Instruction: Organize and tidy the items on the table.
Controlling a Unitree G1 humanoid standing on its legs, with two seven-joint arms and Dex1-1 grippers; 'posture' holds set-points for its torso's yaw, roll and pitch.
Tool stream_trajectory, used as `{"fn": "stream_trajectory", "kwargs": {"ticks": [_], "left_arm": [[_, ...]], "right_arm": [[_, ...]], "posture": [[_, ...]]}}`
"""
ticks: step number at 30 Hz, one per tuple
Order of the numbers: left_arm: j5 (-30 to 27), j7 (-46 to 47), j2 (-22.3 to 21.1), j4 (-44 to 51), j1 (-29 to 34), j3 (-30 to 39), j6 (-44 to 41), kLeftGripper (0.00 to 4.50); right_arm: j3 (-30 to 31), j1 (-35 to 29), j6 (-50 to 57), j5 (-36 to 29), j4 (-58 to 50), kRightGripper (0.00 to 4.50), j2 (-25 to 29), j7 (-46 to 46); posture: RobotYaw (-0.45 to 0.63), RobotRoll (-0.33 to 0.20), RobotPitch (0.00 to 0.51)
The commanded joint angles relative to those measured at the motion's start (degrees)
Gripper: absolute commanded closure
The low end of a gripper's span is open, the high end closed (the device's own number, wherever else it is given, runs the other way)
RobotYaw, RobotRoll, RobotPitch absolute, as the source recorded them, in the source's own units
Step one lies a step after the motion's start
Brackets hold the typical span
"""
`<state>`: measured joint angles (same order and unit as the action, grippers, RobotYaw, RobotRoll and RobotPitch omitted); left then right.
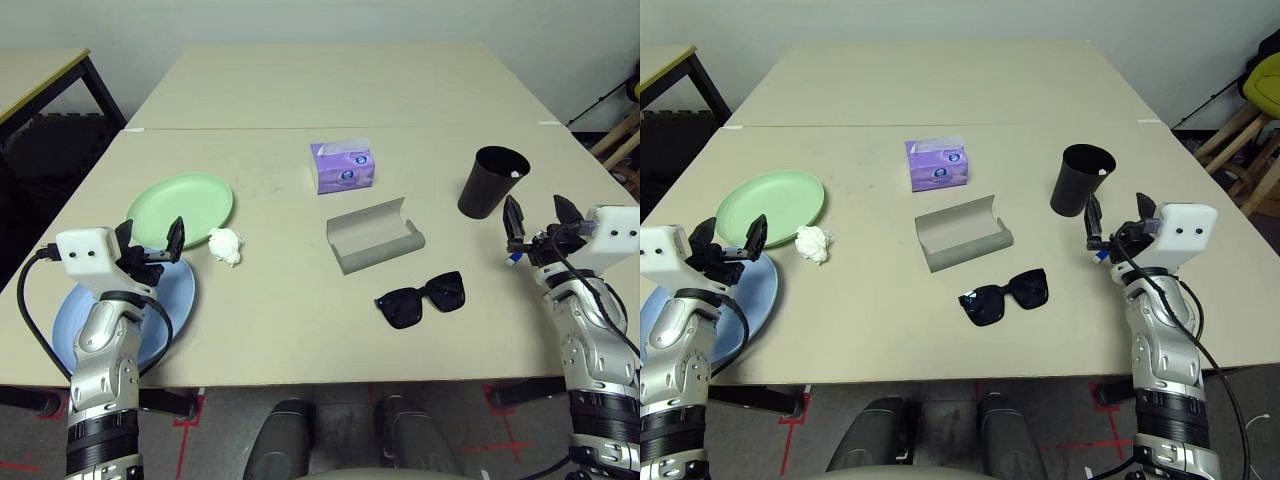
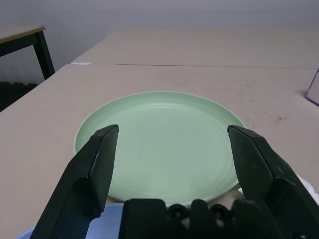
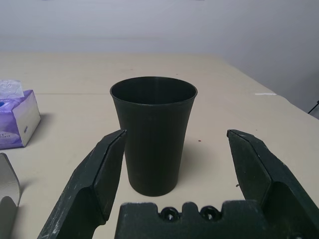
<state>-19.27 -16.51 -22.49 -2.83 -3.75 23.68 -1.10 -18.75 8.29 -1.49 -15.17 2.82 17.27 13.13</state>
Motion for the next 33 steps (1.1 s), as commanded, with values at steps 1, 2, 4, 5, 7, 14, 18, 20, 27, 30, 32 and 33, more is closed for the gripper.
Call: {"fn": "stream_trajectory", "kwargs": {"ticks": [1, 2, 4, 5, 7, 14, 18, 20, 27, 30, 32, 33], "left_arm": [[-0.13, -0.26, -0.08, 0.34, 0.38, -0.02, -0.50, 0.03], [-0.14, -0.39, -0.19, 0.09, 0.28, 0.04, -0.39, 0.03], [-0.18, -0.57, -0.29, -0.26, 0.26, 0.14, -0.15, 0.03], [-0.19, -0.65, -0.29, -0.36, 0.32, 0.16, -0.05, 0.03], [-0.18, -0.79, -0.25, -0.56, 0.39, 0.21, 0.13, 0.03], [-0.11, -0.66, -0.11, -0.75, 0.25, 0.28, 0.20, 0.03], [-0.23, -0.80, -0.28, -1.21, 0.20, 0.52, 0.32, 0.03], [-0.24, -0.89, -0.40, -1.45, 0.14, 0.61, 0.40, 0.03], [-0.22, -1.26, -0.59, -1.77, -0.07, 0.61, 0.45, 0.03], [-0.18, -1.39, -0.65, -1.76, -0.10, 0.57, 0.37, 0.03], [-0.15, -1.42, -0.72, -1.68, -0.18, 0.48, 0.20, 0.03], [-0.12, -1.44, -0.75, -1.60, -0.22, 0.41, 0.12, 0.03]], "right_arm": [[0.07, -0.57, 0.31, -0.09, -0.34, 0.02, -0.17, -0.20], [0.08, -0.66, 0.28, -0.10, -0.42, 0.02, -0.28, -0.26], [0.05, -0.78, 0.24, -0.13, -0.52, 0.02, -0.37, -0.28], [0.04, -0.79, 0.21, -0.12, -0.50, 0.02, -0.37, -0.28], [0.05, -0.62, 0.18, -0.10, -0.35, 0.02, -0.35, -0.26], [0.27, -0.07, 0.05, -0.05, 0.23, 0.02, -0.38, -0.13], [0.36, -0.19, -0.38, -0.98, 0.41, 0.02, -0.20, 1.49], [1.29, -0.76, -0.90, -2.52, -0.31, 0.02, 0.38, 5.46], [3.82, -3.31, -4.23, -4.00, -0.94, 0.02, 4.54, 17.41], [3.76, -3.38, -4.36, -5.39, -0.80, 0.02, 6.15, 21.32], [4.97, -3.44, -4.95, -6.37, -0.55, 0.02, 8.86, 27.44], [5.84, -3.48, -5.77, -6.55, -0.37, 0.02, 10.23, 30.71]], "posture": [[0.06, 0.000, 0.088], [0.06, 0.000, 0.087], [0.06, 0.000, 0.087], [0.06, 0.000, 0.087], [0.07, 0.000, 0.087], [0.07, 0.000, 0.086], [0.07, 0.000, 0.086], [0.06, 0.000, 0.086], [0.06, 0.000, 0.091], [0.06, 0.000, 0.091], [0.05, 0.000, 0.092], [0.05, 0.000, 0.092]]}}
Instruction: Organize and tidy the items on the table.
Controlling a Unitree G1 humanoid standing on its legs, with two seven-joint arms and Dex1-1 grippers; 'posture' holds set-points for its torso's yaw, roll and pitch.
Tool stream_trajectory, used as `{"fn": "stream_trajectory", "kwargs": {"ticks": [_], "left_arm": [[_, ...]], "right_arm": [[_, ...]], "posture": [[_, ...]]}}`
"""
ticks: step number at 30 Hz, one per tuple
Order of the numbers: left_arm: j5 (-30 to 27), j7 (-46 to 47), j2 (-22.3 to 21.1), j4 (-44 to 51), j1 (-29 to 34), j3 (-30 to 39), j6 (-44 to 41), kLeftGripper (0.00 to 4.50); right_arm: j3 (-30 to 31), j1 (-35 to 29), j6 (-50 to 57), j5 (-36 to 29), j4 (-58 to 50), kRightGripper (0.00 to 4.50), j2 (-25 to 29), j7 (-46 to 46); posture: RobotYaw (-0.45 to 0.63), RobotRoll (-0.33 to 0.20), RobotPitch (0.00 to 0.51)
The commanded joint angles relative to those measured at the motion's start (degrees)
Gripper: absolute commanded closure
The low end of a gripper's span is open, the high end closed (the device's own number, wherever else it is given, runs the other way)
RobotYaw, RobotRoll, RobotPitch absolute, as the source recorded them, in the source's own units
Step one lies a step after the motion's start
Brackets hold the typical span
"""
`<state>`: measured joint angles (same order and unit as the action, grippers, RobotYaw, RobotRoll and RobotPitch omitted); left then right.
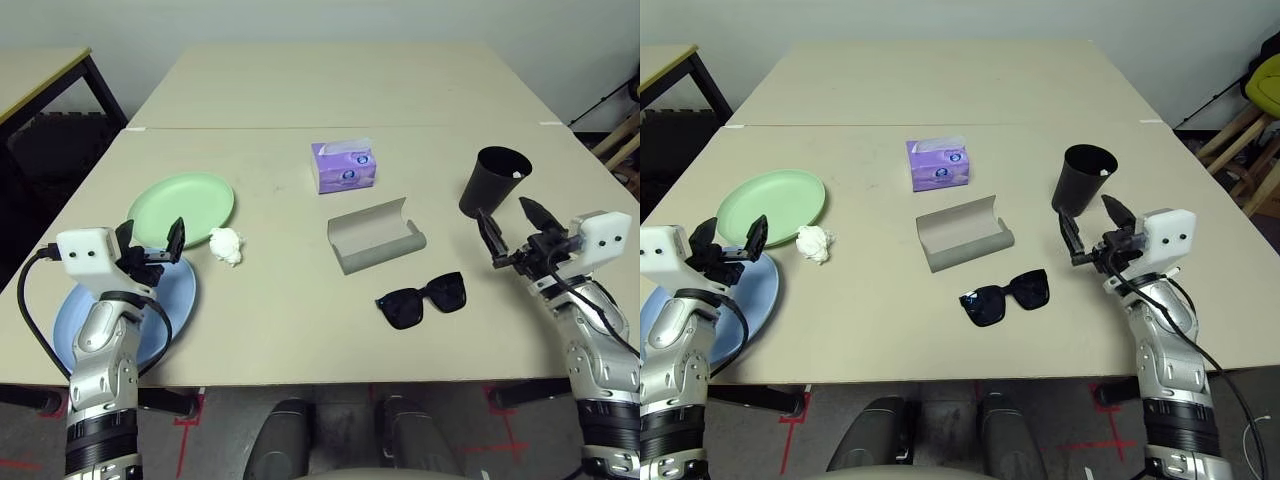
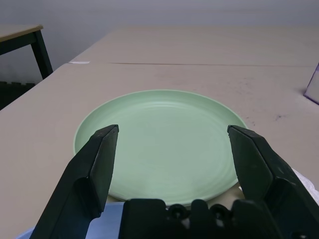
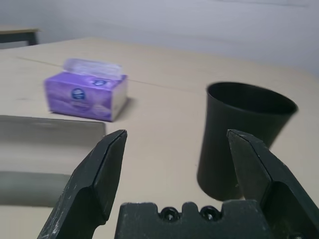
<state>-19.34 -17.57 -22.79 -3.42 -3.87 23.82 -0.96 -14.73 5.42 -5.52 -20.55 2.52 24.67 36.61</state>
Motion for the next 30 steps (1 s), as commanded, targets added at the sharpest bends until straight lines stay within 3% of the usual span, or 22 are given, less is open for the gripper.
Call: {"fn": "stream_trajectory", "kwargs": {"ticks": [1, 6, 14, 24, 30], "left_arm": [[-0.04, -0.36, -0.46, -0.92, -0.13, 0.21, -0.12, 0.03], [-0.01, -0.39, -0.59, -0.72, -0.23, 0.08, -0.35, 0.03], [0.02, 0.11, -0.60, 0.87, 0.23, 0.05, -1.05, 0.03], [0.00, 0.14, -0.69, 1.75, 0.66, 0.16, -1.65, 0.03], [-0.13, -0.70, -0.95, 0.75, 0.53, 0.16, -1.33, 0.03]], "right_arm": [[2.63, -0.59, -2.45, -1.54, 0.02, 0.02, 3.88, 10.12], [5.49, 0.44, -5.03, -2.98, 0.37, 0.02, 6.32, 19.16], [8.71, 3.02, -0.18, -6.36, -1.15, 0.02, 8.34, 27.21], [10.07, 7.17, 5.83, -6.05, 1.51, 0.02, 11.31, 31.24], [10.68, 7.99, 2.96, -3.53, 2.82, 0.02, 11.30, 32.20]], "posture": [[0.05, 0.000, 0.092], [0.06, 0.000, 0.092], [0.08, 0.000, 0.095], [0.09, 0.000, 0.098], [0.09, 0.000, 0.098]]}}
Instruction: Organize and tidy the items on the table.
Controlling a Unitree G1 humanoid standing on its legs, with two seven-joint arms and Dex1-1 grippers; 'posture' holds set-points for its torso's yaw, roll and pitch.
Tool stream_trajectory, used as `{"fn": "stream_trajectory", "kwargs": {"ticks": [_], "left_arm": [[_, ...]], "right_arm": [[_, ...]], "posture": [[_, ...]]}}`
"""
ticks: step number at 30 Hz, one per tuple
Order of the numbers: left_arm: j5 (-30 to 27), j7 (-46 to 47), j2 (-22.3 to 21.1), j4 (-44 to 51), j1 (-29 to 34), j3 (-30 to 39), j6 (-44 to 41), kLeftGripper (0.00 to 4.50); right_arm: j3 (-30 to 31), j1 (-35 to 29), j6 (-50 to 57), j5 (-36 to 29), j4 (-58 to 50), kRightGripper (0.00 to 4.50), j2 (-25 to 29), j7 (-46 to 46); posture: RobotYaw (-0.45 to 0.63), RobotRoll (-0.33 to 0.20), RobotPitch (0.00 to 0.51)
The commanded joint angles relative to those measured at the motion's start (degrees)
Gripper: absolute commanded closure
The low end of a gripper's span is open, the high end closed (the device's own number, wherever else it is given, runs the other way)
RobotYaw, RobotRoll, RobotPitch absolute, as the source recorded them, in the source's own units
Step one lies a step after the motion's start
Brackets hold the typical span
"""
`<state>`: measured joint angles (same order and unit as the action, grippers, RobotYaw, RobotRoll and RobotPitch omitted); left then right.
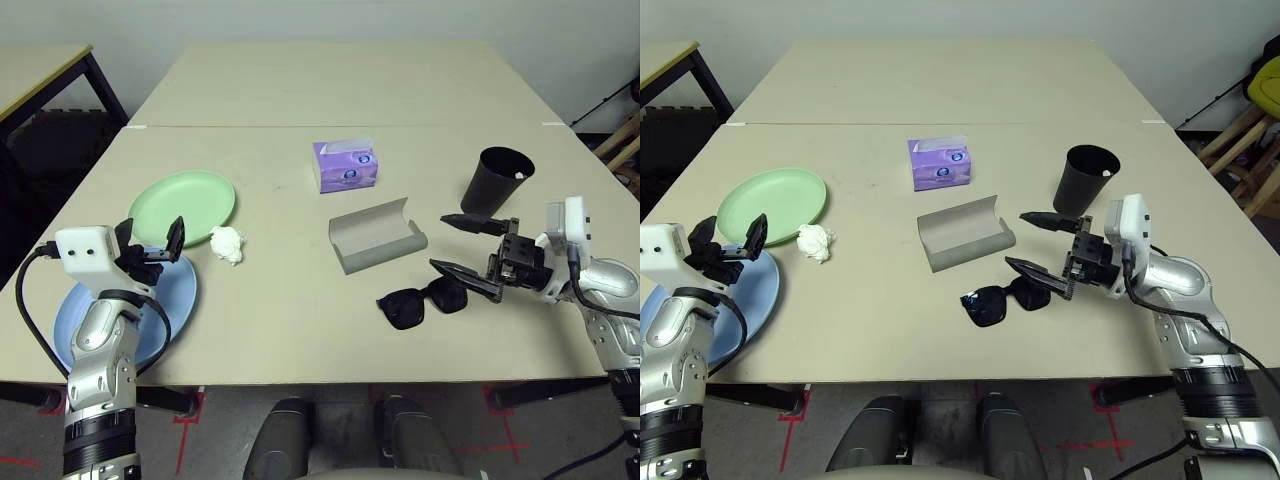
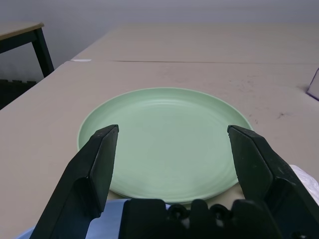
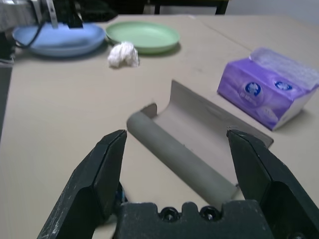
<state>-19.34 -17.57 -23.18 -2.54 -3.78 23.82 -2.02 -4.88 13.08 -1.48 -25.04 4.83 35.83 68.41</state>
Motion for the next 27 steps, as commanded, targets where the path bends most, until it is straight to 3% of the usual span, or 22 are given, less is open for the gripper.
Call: {"fn": "stream_trajectory", "kwargs": {"ticks": [1, 14, 21, 27], "left_arm": [[-0.14, -0.95, -0.71, -0.27, 0.41, 0.08, -0.32, 0.03], [-1.82, -2.75, -3.82, 0.38, -2.22, 0.88, -4.16, 0.03], [-2.76, -5.32, -9.37, 0.71, 0.26, 3.03, -8.19, 0.03], [-4.96, -8.38, -16.82, 0.83, 3.57, 6.44, -17.56, 0.03]], "right_arm": [[0.91, 0.34, -1.64, 1.44, 0.60, 0.02, 0.07, 0.28], [1.60, 0.66, -5.81, 3.03, 2.67, 0.02, -0.29, 0.97], [2.02, 0.63, -6.61, 3.12, 3.36, 0.02, -0.86, 0.97], [2.55, 0.47, -6.88, 3.59, 2.73, 0.02, -1.89, -0.09]], "posture": [[0.09, 0.000, 0.098], [0.09, 0.000, 0.097], [0.10, 0.000, 0.098], [0.11, 0.000, 0.104]]}}
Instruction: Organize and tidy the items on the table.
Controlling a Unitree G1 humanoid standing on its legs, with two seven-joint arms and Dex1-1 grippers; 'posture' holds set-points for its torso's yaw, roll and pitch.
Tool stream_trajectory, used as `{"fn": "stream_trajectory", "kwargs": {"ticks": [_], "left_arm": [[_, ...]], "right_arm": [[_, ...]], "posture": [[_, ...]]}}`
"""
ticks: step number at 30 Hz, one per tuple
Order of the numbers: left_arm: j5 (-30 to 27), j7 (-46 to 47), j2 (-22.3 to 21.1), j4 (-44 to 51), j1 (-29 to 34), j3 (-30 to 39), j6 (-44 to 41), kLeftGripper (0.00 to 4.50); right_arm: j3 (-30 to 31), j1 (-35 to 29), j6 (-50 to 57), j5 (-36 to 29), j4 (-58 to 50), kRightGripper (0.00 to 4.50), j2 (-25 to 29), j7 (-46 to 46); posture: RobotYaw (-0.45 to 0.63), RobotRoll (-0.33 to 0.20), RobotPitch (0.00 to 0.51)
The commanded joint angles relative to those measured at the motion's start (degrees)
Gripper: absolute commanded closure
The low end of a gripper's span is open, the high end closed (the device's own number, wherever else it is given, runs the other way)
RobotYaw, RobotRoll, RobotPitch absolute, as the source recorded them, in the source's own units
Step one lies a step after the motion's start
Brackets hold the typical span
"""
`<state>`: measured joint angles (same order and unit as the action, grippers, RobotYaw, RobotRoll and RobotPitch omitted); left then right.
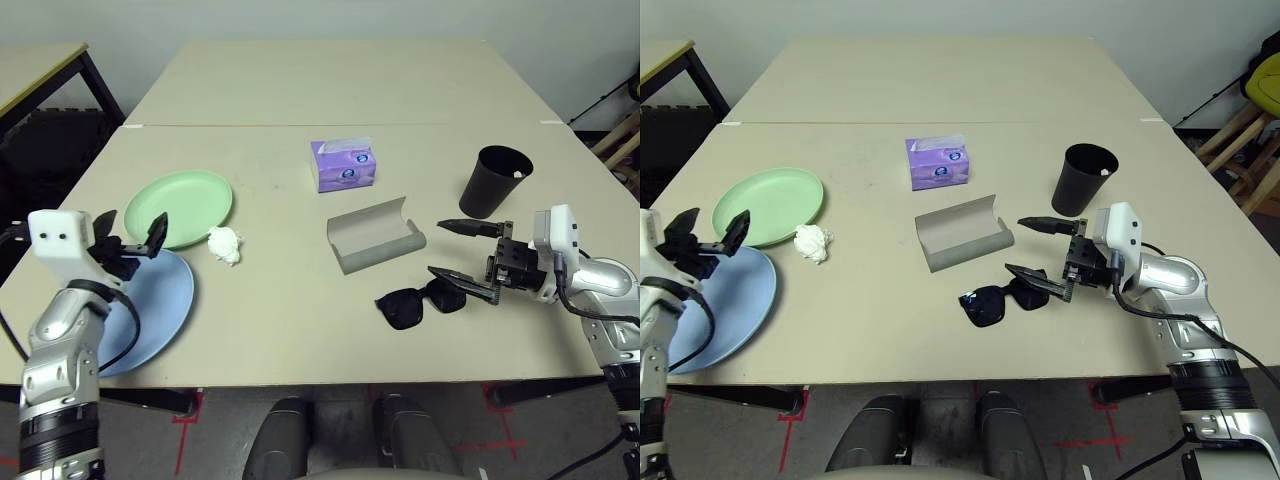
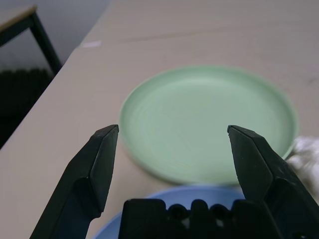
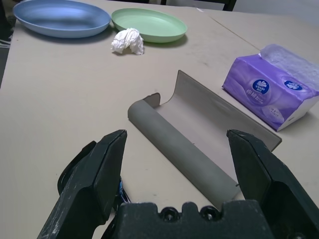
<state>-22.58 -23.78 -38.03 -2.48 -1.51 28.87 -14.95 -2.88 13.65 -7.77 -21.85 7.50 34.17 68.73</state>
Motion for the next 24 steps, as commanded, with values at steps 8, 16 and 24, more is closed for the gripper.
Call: {"fn": "stream_trajectory", "kwargs": {"ticks": [8, 16, 24], "left_arm": [[-2.70, -2.52, -5.79, -0.39, 1.06, 3.46, -13.73, 0.03], [-5.23, -7.46, -7.21, -0.57, 2.76, 5.84, -17.42, 0.03], [-2.98, -12.64, -11.03, -6.09, 3.73, 6.15, -14.74, 0.03]], "right_arm": [[0.66, -1.12, 0.20, 0.56, -1.81, 0.02, -0.74, -1.68], [0.67, -1.83, 1.45, 0.40, -3.67, 0.02, -0.36, -2.68], [0.82, -2.29, 1.70, 0.44, -4.06, 0.02, -0.46, -2.80]], "posture": [[0.10, 0.000, 0.112], [0.10, 0.000, 0.117], [0.11, 0.000, 0.122]]}}
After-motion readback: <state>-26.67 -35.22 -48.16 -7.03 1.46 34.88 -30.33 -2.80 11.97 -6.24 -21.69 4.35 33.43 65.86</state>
